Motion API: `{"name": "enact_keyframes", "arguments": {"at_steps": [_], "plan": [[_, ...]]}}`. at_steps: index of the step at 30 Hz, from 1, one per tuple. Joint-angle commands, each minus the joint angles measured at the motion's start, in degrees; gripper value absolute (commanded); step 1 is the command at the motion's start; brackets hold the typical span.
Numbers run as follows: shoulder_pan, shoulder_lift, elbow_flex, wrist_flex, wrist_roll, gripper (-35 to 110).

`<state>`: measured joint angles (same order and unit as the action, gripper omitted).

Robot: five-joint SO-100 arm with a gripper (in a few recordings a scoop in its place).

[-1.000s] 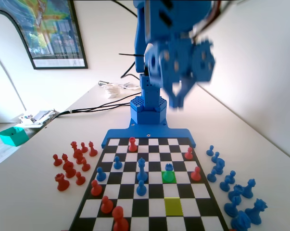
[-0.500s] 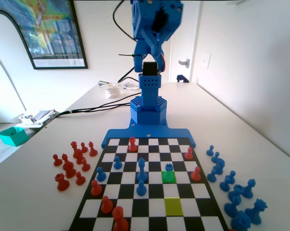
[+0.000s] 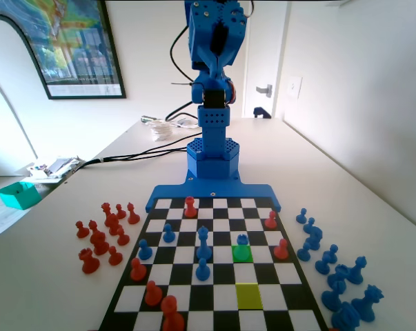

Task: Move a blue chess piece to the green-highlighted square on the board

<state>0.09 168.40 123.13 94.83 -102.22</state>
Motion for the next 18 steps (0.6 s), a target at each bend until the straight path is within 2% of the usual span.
{"name": "enact_keyframes", "arguments": {"at_steps": [1,18], "plan": [[0.26,4.13,1.41,-3.87,0.00,1],[2.02,6.68,1.67,-4.75,0.35,1]]}}
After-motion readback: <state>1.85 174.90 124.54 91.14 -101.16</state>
